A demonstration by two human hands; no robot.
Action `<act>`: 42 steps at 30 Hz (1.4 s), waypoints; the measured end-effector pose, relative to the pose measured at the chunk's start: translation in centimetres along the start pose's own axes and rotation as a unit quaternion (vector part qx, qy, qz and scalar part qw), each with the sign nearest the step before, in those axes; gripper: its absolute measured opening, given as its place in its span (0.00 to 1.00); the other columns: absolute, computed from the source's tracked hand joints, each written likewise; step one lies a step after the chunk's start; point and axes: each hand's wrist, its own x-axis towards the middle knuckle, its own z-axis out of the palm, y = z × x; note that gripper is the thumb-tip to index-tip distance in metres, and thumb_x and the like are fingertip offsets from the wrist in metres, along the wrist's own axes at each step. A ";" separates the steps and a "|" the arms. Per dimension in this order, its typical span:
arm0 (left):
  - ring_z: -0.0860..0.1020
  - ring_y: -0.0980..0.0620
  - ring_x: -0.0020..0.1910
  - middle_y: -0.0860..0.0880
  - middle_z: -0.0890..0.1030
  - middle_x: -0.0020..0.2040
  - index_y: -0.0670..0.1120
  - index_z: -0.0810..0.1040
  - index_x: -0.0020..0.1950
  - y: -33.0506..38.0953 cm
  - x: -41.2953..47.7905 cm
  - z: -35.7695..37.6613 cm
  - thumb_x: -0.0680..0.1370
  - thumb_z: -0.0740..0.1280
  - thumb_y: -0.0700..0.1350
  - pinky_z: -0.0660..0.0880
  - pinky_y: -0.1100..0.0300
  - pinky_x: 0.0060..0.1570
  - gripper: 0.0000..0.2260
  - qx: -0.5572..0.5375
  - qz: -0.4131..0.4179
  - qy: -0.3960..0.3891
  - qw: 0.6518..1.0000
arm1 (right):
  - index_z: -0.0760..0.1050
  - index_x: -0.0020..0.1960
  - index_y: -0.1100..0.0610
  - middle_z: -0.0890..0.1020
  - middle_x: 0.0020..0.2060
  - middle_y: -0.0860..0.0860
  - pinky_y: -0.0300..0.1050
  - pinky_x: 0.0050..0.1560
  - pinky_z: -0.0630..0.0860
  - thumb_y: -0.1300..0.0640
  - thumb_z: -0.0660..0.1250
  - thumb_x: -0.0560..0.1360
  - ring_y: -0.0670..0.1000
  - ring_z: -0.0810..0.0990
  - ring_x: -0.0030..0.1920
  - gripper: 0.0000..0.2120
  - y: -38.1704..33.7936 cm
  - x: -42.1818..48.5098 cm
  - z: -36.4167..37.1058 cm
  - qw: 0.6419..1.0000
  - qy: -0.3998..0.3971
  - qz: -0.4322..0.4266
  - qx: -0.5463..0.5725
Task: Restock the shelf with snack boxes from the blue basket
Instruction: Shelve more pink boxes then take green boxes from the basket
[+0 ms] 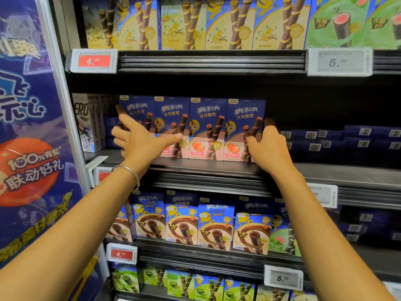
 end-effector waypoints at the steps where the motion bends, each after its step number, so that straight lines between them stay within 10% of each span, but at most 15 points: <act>1: 0.52 0.35 0.79 0.37 0.50 0.79 0.45 0.41 0.84 0.0 0.0 0.0 0.62 0.85 0.63 0.60 0.36 0.76 0.68 0.001 -0.001 0.000 1.000 | 0.65 0.53 0.53 0.75 0.49 0.53 0.51 0.47 0.77 0.51 0.66 0.80 0.56 0.77 0.48 0.10 0.0 0.0 0.0 1.000 0.000 0.001 0.000; 17: 0.48 0.34 0.81 0.36 0.46 0.82 0.44 0.43 0.83 0.2 -0.1 0.3 0.62 0.84 0.64 0.60 0.33 0.75 0.67 0.040 -0.018 -0.016 0.999 | 0.65 0.51 0.52 0.72 0.41 0.46 0.40 0.33 0.68 0.50 0.66 0.80 0.46 0.74 0.40 0.10 0.3 0.1 0.2 1.000 -0.018 0.004 0.012; 32: 0.47 0.37 0.84 0.40 0.45 0.85 0.46 0.40 0.86 1.1 -2.2 -0.6 0.76 0.77 0.58 0.53 0.37 0.81 0.55 -0.097 0.007 0.027 0.995 | 0.68 0.62 0.55 0.76 0.62 0.52 0.57 0.63 0.75 0.45 0.69 0.78 0.53 0.76 0.61 0.21 0.2 -0.8 -1.9 0.952 -0.077 0.104 0.279; 37: 0.61 0.47 0.82 0.46 0.61 0.83 0.47 0.54 0.86 2.6 -5.4 -0.8 0.78 0.73 0.59 0.62 0.43 0.80 0.44 -0.178 0.058 0.013 0.982 | 0.62 0.76 0.54 0.70 0.73 0.52 0.56 0.68 0.72 0.42 0.66 0.79 0.53 0.71 0.70 0.32 0.3 -2.0 -3.6 0.976 -0.038 0.046 0.208; 42: 0.69 0.57 0.77 0.47 0.70 0.78 0.46 0.63 0.83 4.0 -10.8 -0.1 0.85 0.68 0.51 0.69 0.65 0.73 0.29 -0.252 0.078 0.023 0.964 | 0.68 0.73 0.50 0.75 0.68 0.47 0.53 0.69 0.73 0.44 0.64 0.80 0.46 0.75 0.66 0.23 1.0 -4.1 -5.6 0.966 -0.023 -0.037 0.255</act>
